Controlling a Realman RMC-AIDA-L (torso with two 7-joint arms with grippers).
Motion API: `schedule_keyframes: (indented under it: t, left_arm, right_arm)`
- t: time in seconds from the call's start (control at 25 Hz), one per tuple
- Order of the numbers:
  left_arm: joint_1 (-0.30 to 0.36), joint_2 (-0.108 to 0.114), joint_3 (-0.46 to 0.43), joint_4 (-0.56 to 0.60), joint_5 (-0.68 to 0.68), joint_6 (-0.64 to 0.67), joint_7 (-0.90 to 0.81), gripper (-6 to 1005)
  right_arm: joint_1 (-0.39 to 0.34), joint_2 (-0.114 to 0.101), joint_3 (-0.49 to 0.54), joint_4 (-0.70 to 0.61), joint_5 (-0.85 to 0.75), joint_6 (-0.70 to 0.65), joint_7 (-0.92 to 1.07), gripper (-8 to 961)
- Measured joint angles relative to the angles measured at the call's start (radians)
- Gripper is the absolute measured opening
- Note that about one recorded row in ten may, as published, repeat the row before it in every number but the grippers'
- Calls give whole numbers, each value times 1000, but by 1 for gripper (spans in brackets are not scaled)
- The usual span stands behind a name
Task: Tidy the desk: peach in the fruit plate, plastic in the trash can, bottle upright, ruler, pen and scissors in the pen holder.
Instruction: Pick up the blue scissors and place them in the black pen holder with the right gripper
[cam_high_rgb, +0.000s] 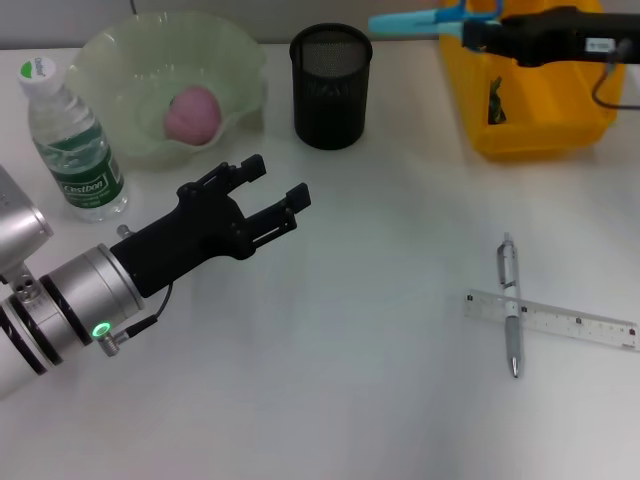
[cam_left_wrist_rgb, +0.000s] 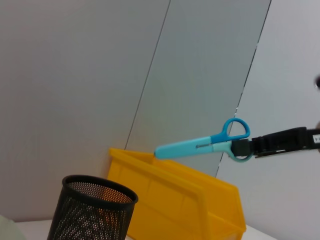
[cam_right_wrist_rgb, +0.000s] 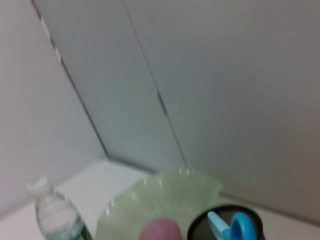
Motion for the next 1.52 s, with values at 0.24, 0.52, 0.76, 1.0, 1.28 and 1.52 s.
schedule_keyframes:
  t: [0.24,0.52,0.76,1.0,1.28,1.52]
  left_arm:
    - [-3,-1,0,-6,0,-19,0,799]
    - [-9,-4,0,-11,0,-40,0,797]
    - [-16,-2,14,-6,0,-49,-1,795]
    - [-23,-1,72,17,0,-83,3,794]
    - [-16,-2,76,16,0,-93,25,792]
    - [-15,-3,77,12,0,-89,26,791]
  right_arm:
    - [134,0,-19,-26,-229,50,107,117]
    - [207,6,-125,-23,-265,130,141,124]
    - [270,7,-143,-1,-337,157,195,130]
    - [335,4,-144,61,-411,181,246,135]
    - [377,8,-144,108,-463,214,268,142]
    - [399,14,-176,155,-465,264,264,148]
